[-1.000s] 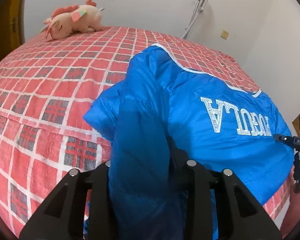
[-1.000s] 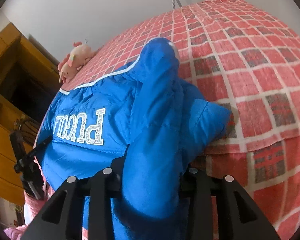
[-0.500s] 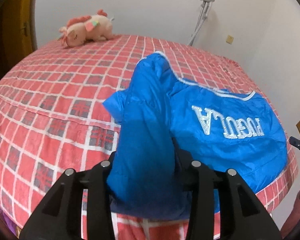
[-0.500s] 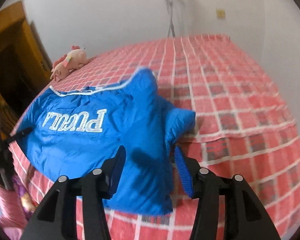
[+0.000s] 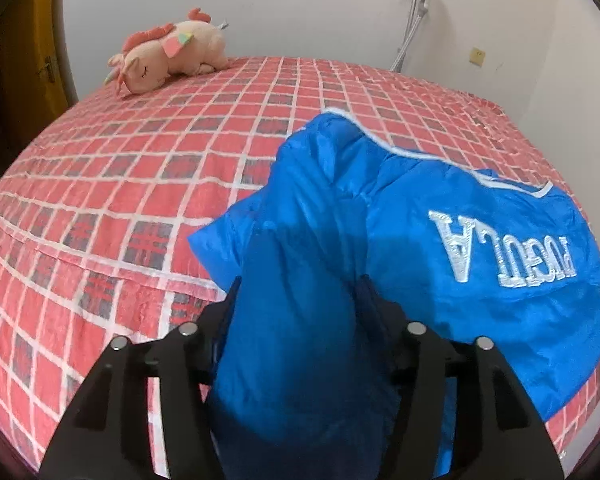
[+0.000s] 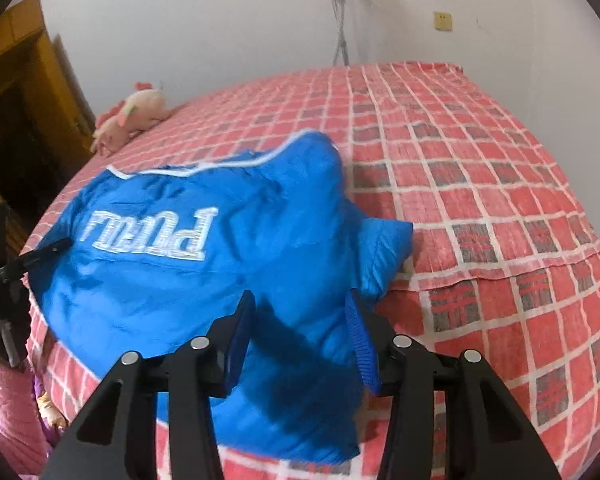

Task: Fold large clothes

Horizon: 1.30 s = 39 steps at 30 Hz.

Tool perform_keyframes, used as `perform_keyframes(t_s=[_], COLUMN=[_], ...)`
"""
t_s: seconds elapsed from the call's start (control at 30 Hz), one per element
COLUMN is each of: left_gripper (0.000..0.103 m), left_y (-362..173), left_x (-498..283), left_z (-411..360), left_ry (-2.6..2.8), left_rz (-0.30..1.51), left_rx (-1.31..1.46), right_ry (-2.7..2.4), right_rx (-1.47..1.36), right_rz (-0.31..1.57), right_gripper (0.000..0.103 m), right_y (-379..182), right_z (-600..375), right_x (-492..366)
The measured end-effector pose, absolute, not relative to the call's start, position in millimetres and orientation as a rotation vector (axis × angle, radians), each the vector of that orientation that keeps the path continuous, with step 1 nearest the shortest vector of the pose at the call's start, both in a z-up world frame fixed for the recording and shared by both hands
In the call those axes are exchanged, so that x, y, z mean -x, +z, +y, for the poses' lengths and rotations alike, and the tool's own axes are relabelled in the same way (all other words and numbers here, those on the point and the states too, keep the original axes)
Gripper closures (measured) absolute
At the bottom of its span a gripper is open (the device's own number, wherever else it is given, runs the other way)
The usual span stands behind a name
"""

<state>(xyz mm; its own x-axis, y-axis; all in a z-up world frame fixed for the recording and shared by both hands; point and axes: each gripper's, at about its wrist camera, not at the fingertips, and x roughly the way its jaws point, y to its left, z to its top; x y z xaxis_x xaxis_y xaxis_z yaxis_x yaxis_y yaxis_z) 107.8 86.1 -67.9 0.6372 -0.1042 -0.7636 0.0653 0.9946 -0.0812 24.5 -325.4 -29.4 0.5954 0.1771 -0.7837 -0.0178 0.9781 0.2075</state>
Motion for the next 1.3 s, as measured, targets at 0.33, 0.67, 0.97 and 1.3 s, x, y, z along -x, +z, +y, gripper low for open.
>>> perform_keyframes(t_s=[0.33,0.67,0.97,1.3], left_gripper=[0.039,0.039,0.038,0.039], left_y=[-22,-28,-79,-70], left_x=[-79,-38,-66,-58], left_z=[153,66,57,67], left_ry=[-0.034,-0.16,-0.168,-0.154], left_rz=[0.722,0.699,0.828,0.842], left_rx=[0.237,0.024,0.001,0.06], right_ry=[0.088,0.131,0.096,0.096], right_rx=[-0.193,-0.088,-0.079,-0.131], right_rz=[0.894,0.836,0.924,0.941], right_gripper=[0.057,0.058,0.06,0.06], right_y=[-19,2,-44,-46], right_z=[-330,-297,-296,-300], right_x=[-16,3,-14,-13])
